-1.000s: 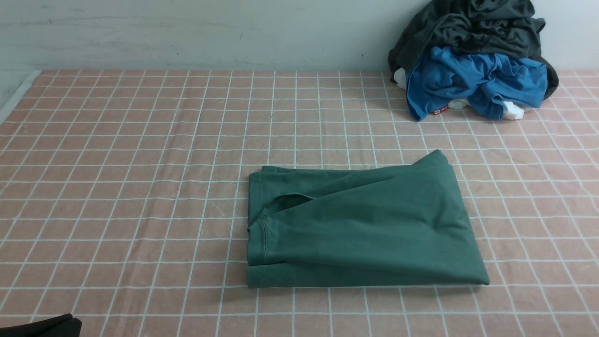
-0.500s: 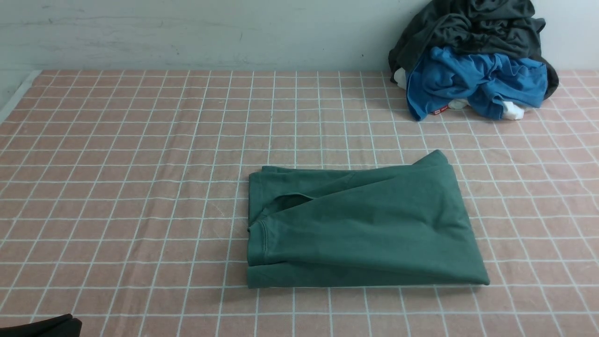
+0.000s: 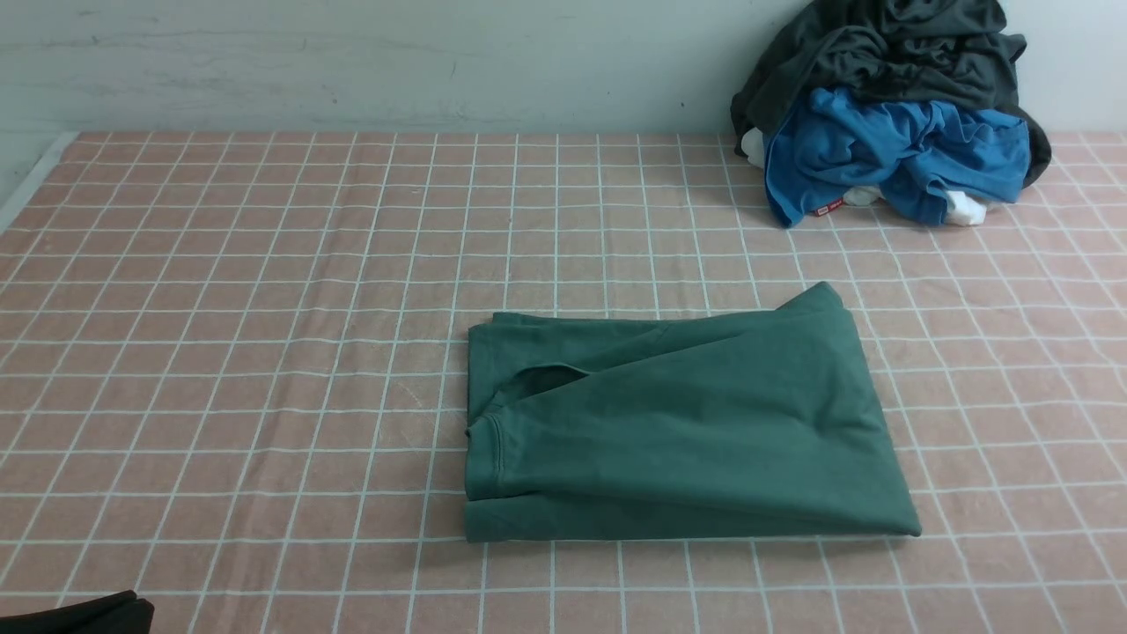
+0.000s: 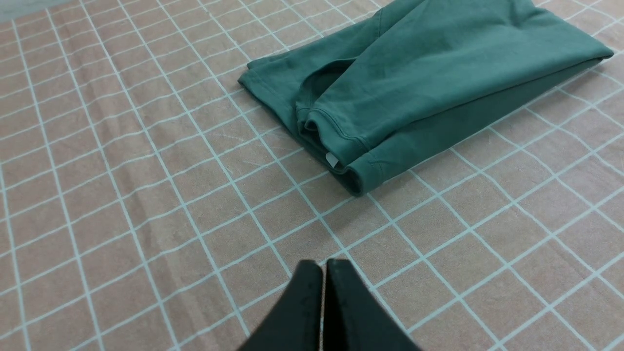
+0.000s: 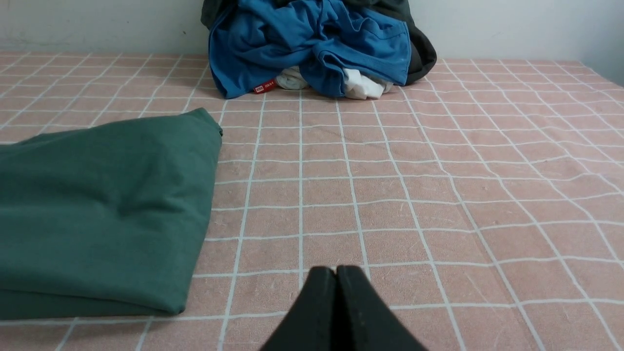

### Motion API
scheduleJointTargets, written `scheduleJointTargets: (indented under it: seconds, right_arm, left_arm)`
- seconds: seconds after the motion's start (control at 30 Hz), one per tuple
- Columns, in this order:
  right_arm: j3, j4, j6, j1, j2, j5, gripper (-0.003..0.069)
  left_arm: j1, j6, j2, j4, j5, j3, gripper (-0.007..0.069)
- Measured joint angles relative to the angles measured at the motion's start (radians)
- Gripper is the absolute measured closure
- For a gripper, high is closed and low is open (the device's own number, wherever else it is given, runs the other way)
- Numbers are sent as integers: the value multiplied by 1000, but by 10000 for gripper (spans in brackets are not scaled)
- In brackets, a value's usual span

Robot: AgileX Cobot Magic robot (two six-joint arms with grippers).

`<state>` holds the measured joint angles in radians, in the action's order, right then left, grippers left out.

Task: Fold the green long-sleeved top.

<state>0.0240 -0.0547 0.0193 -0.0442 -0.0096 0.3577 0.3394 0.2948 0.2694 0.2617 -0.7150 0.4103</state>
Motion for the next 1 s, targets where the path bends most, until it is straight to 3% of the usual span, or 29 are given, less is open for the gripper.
scheduleJointTargets:
  seconds: [0.63, 0.77, 0.87, 1.0]
  right_arm:
    - [0, 0, 3, 0, 0, 0, 673]
    - [0, 0, 3, 0, 0, 0, 673]
    - [0, 0, 4, 0, 0, 0, 673]
    - [0, 0, 4, 0, 0, 0, 673]
  left_arm:
    - [-11, -2, -12, -34, 49, -9, 631]
    - [-83, -81, -70, -122, 252, -81, 631]
    - [-191, -228, -151, -205, 514, -223, 631]
    - [-283, -325, -235, -269, 620, -348, 631]
